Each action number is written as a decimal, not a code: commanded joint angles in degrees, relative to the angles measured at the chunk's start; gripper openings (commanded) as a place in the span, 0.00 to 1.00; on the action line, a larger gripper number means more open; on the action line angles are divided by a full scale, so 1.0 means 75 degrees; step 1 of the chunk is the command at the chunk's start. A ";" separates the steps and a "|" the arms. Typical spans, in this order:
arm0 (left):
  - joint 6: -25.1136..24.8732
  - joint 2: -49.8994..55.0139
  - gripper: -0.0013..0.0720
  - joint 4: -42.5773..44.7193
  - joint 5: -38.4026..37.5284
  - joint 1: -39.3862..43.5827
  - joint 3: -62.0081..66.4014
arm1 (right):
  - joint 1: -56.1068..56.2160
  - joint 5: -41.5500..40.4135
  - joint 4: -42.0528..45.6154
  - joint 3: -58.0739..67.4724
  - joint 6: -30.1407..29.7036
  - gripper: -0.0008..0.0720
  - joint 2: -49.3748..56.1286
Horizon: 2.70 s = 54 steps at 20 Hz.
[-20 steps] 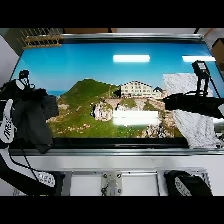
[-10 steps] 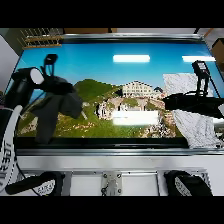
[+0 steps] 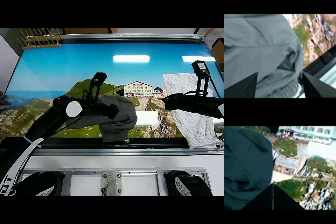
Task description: Fold the clothes and pants, and hang the long-sleeved shirts on hangers.
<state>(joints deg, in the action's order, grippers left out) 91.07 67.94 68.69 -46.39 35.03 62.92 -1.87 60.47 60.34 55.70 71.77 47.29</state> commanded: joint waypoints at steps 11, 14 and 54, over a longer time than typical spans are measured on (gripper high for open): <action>0.0050 0.2792 0.79 -0.0192 0.0166 -0.4138 0.0793 | 0.0009 0.0006 -0.0571 0.0003 0.0009 0.04 0.0041; -0.0469 0.3733 0.79 -0.1000 0.0061 -0.4240 0.1122 | 0.0009 0.0006 -0.0571 0.0003 0.0032 0.04 0.0082; -0.1323 0.2206 0.02 -0.1501 -0.1798 -0.4622 0.5085 | 0.0976 -0.0093 -0.0761 0.2189 -0.0697 0.03 0.2821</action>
<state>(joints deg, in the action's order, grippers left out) 83.33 94.80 57.41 -61.78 1.10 101.01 6.26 51.53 41.91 62.22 63.02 75.92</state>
